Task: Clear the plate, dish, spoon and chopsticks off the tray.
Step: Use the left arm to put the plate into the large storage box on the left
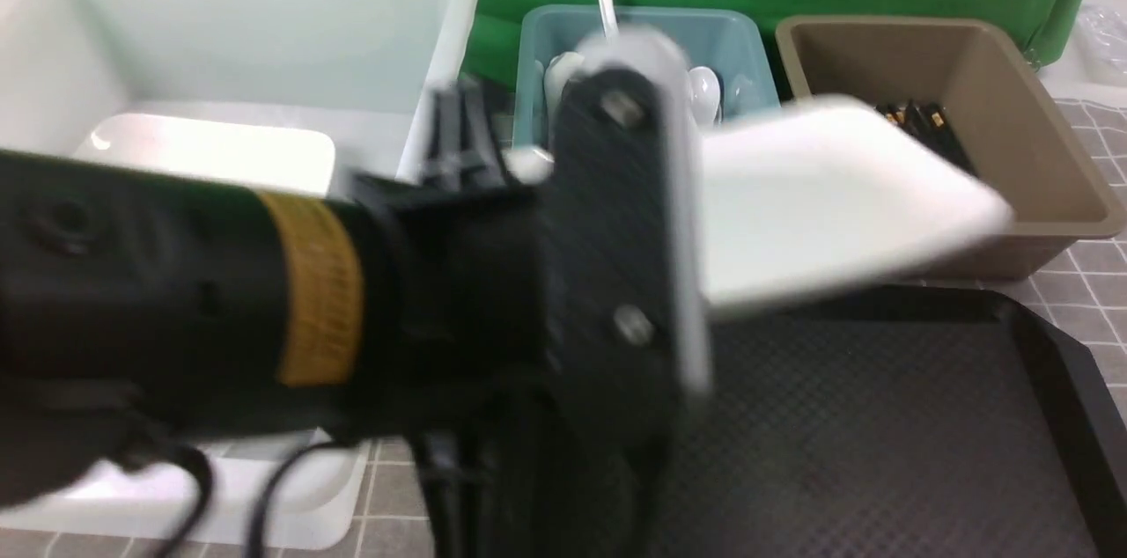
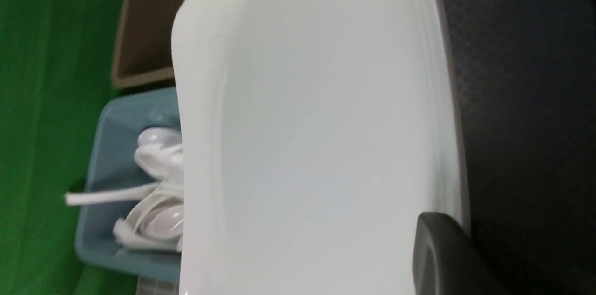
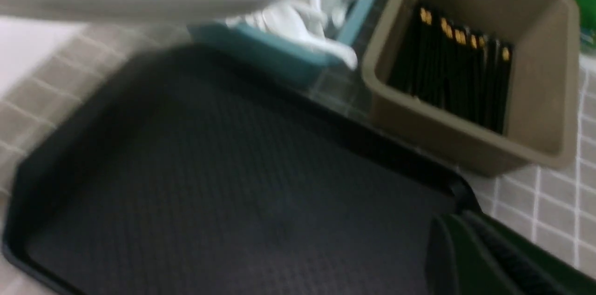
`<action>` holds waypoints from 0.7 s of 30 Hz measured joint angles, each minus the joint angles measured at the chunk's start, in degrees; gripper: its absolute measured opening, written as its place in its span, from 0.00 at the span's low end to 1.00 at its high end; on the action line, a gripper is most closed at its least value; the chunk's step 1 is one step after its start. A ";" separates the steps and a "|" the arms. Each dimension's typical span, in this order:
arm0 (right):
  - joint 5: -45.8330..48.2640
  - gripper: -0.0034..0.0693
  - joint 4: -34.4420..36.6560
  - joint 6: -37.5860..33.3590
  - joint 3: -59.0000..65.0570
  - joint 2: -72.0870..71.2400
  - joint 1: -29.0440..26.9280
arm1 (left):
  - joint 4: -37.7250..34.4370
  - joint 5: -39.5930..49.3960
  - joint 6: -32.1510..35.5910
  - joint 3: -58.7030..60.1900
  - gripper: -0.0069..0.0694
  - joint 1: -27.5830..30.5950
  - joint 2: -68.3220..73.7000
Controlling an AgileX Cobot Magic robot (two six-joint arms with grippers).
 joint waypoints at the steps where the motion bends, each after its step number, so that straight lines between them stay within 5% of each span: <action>1: -0.95 0.09 0.08 0.15 0.00 0.00 0.00 | 0.29 0.16 -0.74 0.00 0.12 0.48 -0.19; 15: -13.72 0.08 8.36 -7.97 -4.52 6.88 0.00 | 4.31 3.99 -5.23 0.00 0.12 32.94 2.62; 21: -12.80 0.08 10.41 -10.86 -4.62 8.62 0.00 | 4.10 3.45 -6.18 0.00 0.12 40.89 11.14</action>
